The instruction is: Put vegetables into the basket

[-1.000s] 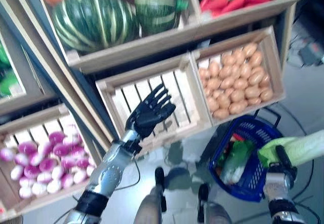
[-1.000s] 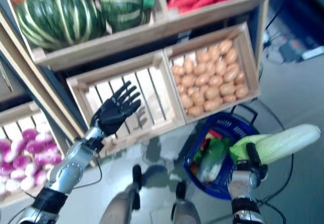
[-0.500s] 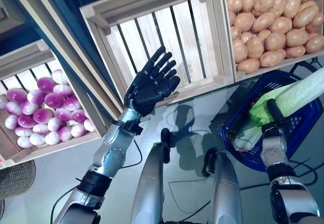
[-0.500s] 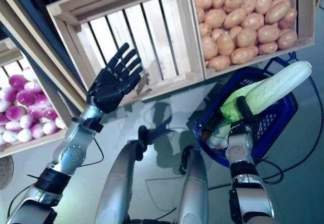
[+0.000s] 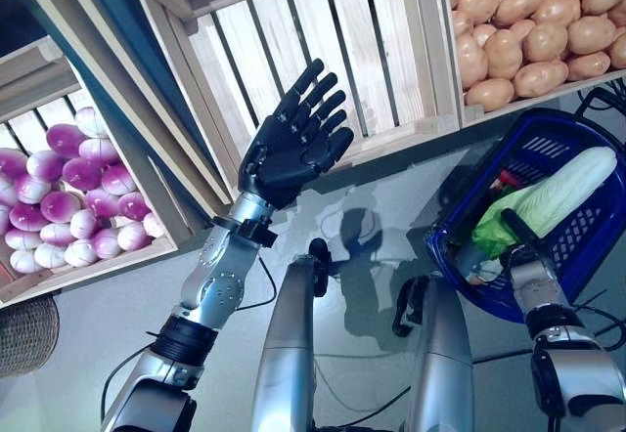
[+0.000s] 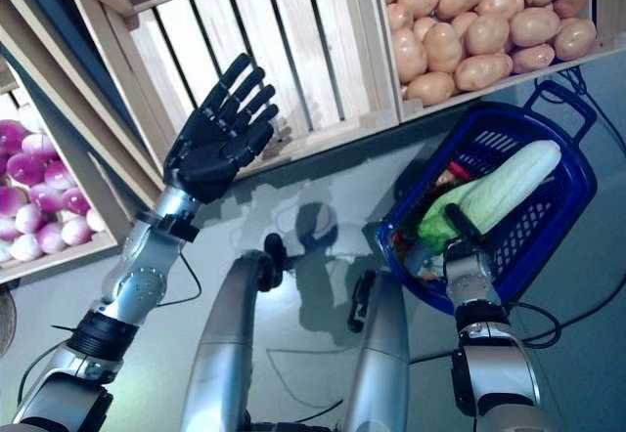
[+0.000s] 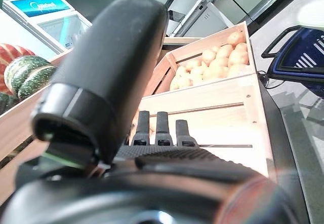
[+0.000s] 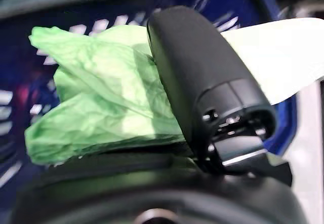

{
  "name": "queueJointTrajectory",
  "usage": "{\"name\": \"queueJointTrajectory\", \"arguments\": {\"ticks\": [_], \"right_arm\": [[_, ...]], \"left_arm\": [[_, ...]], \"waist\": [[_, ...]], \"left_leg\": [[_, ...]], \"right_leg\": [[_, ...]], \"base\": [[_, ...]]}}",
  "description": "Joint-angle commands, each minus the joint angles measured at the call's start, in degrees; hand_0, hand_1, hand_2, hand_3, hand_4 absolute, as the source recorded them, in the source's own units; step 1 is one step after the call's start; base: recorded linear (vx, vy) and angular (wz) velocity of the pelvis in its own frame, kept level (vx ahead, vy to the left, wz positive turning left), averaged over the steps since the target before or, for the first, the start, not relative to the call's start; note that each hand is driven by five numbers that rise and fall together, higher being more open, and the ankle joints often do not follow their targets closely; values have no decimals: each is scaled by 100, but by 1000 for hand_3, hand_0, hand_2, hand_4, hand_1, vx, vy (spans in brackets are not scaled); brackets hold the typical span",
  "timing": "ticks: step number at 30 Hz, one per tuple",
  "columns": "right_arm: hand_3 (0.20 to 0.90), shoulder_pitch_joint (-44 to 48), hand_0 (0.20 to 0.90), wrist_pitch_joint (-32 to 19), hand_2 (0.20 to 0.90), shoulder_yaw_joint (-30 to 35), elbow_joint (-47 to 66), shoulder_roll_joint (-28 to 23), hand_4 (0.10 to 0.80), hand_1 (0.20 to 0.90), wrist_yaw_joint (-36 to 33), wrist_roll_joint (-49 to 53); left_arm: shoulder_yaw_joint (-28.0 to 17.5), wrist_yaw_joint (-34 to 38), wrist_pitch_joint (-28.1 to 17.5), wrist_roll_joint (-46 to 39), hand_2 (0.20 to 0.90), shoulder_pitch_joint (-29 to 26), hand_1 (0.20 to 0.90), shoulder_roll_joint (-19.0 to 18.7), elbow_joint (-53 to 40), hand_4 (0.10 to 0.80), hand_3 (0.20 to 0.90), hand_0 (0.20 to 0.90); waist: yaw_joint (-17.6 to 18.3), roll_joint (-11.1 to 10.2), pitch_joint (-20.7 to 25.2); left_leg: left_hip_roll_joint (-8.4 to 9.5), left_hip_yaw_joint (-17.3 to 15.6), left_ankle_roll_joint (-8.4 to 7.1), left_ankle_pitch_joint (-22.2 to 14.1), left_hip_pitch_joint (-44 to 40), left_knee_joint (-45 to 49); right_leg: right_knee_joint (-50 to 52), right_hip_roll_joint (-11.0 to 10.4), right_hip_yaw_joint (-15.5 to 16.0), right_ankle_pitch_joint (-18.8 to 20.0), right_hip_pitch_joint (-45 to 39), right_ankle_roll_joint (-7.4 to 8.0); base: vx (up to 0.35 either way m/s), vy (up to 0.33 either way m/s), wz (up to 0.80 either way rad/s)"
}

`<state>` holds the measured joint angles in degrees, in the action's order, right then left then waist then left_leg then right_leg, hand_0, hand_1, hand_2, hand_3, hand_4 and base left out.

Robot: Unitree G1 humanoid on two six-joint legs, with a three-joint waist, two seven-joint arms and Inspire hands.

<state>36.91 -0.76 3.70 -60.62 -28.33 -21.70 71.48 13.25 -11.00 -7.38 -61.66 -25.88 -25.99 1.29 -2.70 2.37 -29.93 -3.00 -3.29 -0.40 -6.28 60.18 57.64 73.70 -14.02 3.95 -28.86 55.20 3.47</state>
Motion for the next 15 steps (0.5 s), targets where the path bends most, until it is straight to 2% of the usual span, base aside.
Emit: {"name": "queueJointTrajectory", "arguments": {"ticks": [1,7,8,9,15], "right_arm": [[300,370,300,21,300,15,-287,-517,400,300,-361,-380],[300,398,300,158,300,-75,-508,-390,400,300,-428,-364],[349,384,349,199,349,-73,-509,-361,433,349,-473,-365],[900,361,900,217,900,-91,-550,-343,800,900,-474,-413],[900,456,900,297,900,-166,-755,-406,800,900,-730,-761]], "left_arm": [[-36,-31,-640,-120,900,-675,900,121,-537,800,900,900],[10,108,-573,-41,900,-718,900,125,-538,800,900,900],[-7,81,-566,-20,900,-699,900,138,-547,800,900,900],[-13,74,-547,12,900,-678,900,160,-561,800,900,900],[-18,214,-490,74,900,-678,900,106,-658,800,900,900]], "waist": [[-42,127,14],[-70,135,14],[-74,142,14],[-75,152,14],[-89,183,14]], "left_leg": [[-4,8,194,-1663,-419,1040],[29,51,211,-1682,-289,1137],[30,55,206,-1688,-267,1164],[30,60,211,-1697,-237,1200],[18,55,242,-1723,-111,1341]], "right_leg": [[-344,144,75,835,37,-302],[-306,177,84,827,138,-332],[-302,178,84,827,154,-334],[-293,170,82,829,178,-339],[-178,178,59,808,309,-368]], "base": [[18,-43,0],[36,-27,2],[31,-17,1],[0,0,0],[0,0,0]]}}
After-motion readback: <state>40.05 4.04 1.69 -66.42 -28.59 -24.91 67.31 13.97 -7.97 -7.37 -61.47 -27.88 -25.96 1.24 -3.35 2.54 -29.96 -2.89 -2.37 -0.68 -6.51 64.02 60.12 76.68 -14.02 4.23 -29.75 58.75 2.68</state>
